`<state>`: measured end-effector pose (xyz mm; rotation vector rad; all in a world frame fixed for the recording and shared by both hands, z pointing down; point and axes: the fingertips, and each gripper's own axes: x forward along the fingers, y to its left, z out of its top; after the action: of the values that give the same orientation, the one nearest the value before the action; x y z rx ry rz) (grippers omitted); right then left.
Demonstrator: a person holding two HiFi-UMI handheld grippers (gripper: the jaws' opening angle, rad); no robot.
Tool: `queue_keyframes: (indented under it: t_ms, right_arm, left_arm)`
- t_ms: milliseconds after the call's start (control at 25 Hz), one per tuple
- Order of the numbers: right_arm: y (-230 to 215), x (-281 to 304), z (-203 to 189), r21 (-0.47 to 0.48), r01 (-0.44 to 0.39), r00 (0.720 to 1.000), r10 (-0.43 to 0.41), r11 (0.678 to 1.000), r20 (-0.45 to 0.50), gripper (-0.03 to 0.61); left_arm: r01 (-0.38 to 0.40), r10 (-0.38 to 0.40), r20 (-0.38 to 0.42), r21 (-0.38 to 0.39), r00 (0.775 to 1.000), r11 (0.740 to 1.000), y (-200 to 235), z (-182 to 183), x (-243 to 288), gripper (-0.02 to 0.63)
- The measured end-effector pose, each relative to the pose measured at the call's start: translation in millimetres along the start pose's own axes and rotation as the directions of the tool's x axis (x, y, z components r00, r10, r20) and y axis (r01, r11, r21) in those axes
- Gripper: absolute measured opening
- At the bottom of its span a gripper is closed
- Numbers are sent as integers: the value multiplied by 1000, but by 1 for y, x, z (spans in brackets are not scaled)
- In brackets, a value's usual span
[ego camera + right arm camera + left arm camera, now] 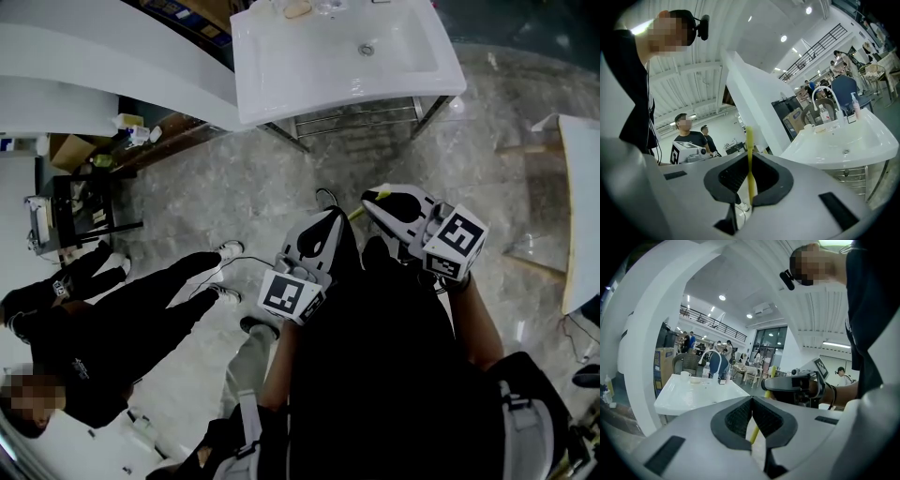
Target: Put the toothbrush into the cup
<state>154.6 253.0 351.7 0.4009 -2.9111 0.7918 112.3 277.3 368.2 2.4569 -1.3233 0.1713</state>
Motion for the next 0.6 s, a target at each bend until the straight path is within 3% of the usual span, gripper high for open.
queue_keyframes:
  t_ms: [280,600]
  right_arm:
    - [-6,21,11,-37,32,999,-32,999,4,31]
    - [-31,75,35,-47,70,997,-71,996,-21,31]
  left_arm:
    - [51,-51,13,-11,999,999,24,3,11,9]
    - [84,-84,41,1,996,996,87,33,32,9]
